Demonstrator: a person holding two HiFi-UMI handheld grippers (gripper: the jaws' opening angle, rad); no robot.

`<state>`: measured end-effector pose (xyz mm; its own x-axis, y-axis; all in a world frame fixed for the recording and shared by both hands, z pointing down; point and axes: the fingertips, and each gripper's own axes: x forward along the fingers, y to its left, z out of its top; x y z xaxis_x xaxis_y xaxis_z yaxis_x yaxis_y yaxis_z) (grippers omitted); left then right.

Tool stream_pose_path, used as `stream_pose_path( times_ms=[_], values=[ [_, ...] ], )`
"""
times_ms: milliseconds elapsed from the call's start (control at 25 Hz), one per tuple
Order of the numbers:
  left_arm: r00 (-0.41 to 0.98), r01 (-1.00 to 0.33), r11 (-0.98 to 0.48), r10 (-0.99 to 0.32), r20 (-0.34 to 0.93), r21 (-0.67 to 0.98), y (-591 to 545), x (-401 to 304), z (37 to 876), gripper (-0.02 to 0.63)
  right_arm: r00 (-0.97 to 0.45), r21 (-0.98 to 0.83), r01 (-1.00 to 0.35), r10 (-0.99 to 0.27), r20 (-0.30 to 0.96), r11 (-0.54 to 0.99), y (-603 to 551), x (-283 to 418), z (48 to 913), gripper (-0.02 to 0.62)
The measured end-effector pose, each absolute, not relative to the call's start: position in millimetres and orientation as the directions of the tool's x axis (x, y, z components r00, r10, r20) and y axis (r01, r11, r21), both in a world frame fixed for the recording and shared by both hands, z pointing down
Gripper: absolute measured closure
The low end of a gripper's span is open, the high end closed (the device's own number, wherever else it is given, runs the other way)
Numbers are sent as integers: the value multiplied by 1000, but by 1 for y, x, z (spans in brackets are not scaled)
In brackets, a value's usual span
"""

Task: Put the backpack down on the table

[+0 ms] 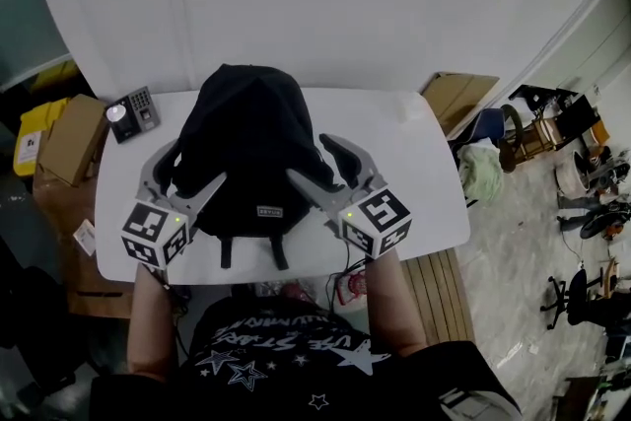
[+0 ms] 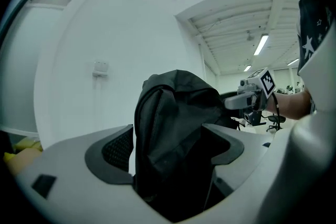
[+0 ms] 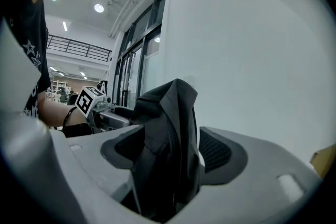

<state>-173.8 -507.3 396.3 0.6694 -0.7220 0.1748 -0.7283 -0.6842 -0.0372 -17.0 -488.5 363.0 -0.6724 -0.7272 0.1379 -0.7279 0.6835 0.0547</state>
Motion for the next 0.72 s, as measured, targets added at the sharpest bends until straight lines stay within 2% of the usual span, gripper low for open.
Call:
stream_pose_path(
  times_ms=[440,720],
  values=[
    [546,-830,-557,-820,171,-21,-454,-183,386,225,-721,33,-683,-681,132,730,-440,8,363,276],
    [555,-826,-563,-810,192,12,-399,-148,391,225,-757,17,-642,-637,146,767,-394,27,370,279]
  ],
)
